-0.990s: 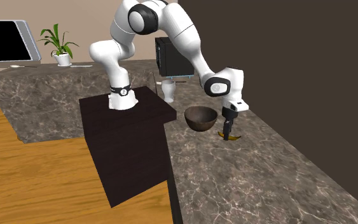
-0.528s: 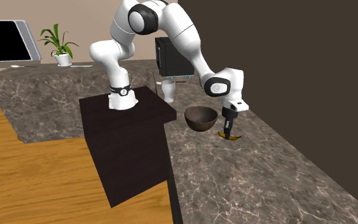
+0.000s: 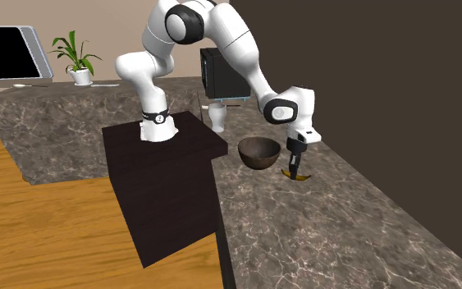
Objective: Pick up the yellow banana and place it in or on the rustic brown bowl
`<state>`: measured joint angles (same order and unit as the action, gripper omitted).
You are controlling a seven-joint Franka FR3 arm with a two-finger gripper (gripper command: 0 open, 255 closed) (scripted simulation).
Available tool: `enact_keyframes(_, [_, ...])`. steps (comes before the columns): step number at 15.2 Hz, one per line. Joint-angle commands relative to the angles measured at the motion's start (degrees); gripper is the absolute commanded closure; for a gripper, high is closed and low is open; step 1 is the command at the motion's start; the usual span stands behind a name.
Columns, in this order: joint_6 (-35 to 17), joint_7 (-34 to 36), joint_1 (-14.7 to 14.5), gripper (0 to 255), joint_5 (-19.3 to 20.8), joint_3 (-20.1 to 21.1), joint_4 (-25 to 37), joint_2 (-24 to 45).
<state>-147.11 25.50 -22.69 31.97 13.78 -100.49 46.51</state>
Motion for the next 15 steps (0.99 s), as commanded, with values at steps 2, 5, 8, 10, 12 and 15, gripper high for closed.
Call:
enact_keyframes(2, [0.91, -0.48, 0.46, 255, -0.53, 0.60, -0.74, -1.64])
enact_keyframes(5, [2.09, -1.08, 1.00, 255, -1.22, 1.34, -1.48, -3.54])
enact_keyframes(8, [3.33, -1.72, 1.53, 255, -1.96, 2.07, -2.11, -5.39])
enact_keyframes(10, [4.17, -2.16, 1.88, 255, -2.48, 2.56, -2.46, -6.60])
enact_keyframes(12, [5.04, -2.62, 2.22, 255, -3.01, 3.04, -2.77, -7.78])
enact_keyframes(15, [6.38, -3.31, 2.72, 255, -3.84, 3.76, -3.13, -9.51])
